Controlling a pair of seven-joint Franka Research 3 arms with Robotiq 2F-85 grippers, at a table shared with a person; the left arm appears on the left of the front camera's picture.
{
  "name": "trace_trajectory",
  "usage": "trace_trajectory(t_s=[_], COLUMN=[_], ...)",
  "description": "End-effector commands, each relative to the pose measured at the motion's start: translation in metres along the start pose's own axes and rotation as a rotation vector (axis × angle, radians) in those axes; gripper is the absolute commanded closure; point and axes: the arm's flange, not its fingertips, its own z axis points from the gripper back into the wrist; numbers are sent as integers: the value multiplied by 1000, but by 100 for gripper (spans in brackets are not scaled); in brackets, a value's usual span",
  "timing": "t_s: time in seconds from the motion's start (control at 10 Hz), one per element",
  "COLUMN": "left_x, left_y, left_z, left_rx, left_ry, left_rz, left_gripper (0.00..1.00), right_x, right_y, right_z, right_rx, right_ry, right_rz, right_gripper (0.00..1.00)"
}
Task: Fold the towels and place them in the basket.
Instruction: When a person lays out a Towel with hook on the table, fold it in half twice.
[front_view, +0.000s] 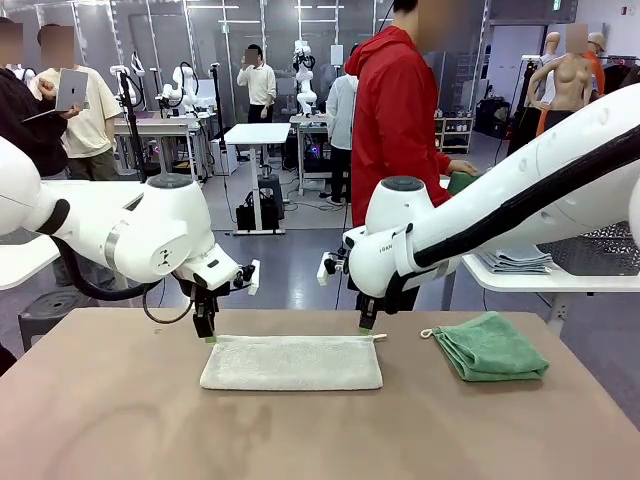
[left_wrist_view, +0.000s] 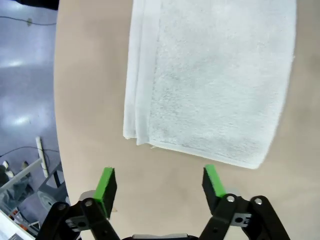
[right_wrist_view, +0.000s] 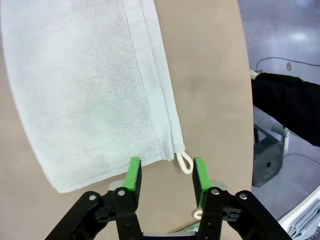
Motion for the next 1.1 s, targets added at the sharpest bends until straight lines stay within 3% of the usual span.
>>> trace_trajectory(t_s=[0.0,0.1,0.2,0.5,0.7,0.8,0.9,1.0], left_x=[-13,-16,-22,-44,-57,-68,-78,-96], left_y=[-23,-33,-45,-59,-57,-61,-56,-60], left_z=[51,78,106,140,143,150,155,163], left_rx=[-81,-84,-95,-47,-46,-82,-95,-100], left_ry=[-54,-54,-64,-146,-209,-292,-354,-457], left_rz=[-33,-57,-64,-90,-62,-33,-27,16], left_gripper=[2,2,2,2,2,2,2,2], right_x=[-3,4,12,8,-3,-11,-14,-10], right_y=[20,33,46,78,89,98,98,89], right_z=[51,92,120,178,181,178,174,187], right_rx=[57,40,10,-89,-79,-25,-12,-62], right_ry=[7,47,99,229,271,239,175,267], right_rz=[-124,-216,-422,-837,-999,-1054,-1021,-988], right_gripper=[16,16,16,16,16,16,16,16])
